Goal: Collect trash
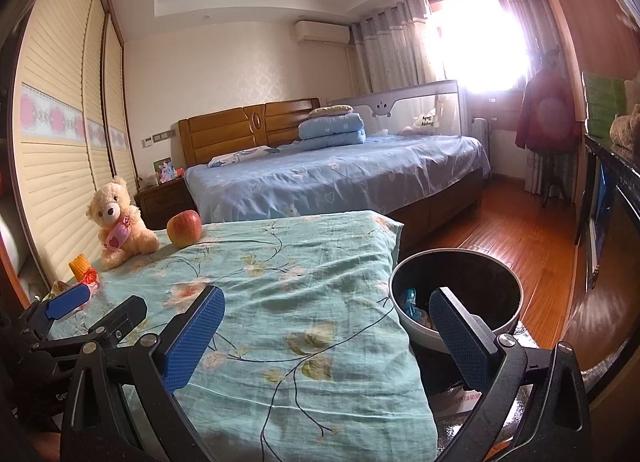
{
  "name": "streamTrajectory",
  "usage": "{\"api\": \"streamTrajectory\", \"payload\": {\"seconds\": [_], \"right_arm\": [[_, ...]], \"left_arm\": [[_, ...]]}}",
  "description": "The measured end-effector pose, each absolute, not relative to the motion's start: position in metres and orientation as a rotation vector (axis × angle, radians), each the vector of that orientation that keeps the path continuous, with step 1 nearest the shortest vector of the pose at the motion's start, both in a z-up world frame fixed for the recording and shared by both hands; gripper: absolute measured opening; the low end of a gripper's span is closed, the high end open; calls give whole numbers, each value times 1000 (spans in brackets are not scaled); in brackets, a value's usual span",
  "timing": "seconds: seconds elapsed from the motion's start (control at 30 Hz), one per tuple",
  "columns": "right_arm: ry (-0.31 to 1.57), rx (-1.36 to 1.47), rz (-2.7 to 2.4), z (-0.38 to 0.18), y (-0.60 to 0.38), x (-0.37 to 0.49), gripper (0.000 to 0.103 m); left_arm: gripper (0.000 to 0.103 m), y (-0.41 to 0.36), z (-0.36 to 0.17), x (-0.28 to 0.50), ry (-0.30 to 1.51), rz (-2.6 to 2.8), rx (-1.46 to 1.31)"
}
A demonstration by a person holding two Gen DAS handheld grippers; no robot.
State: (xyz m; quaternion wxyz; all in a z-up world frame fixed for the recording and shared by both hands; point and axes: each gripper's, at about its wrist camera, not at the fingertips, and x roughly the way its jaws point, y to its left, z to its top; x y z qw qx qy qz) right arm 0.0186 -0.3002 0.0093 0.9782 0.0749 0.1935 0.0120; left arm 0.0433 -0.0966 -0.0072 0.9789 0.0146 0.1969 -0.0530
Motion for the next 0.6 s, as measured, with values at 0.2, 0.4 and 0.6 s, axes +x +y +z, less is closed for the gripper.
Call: {"api": "streamTrajectory", "payload": {"seconds": [0.2,0.4,0.6], "right_arm": [[402,155,25,5,-301,23,103],[421,159,25,1,-300,28,103],[442,162,25,-4,-299,34,103]], "left_arm": [[102,-95,-9,47,407,-107,25],[102,-94,-13,51,419,-110,24],[102,-92,-18,57,436,-115,16]]}}
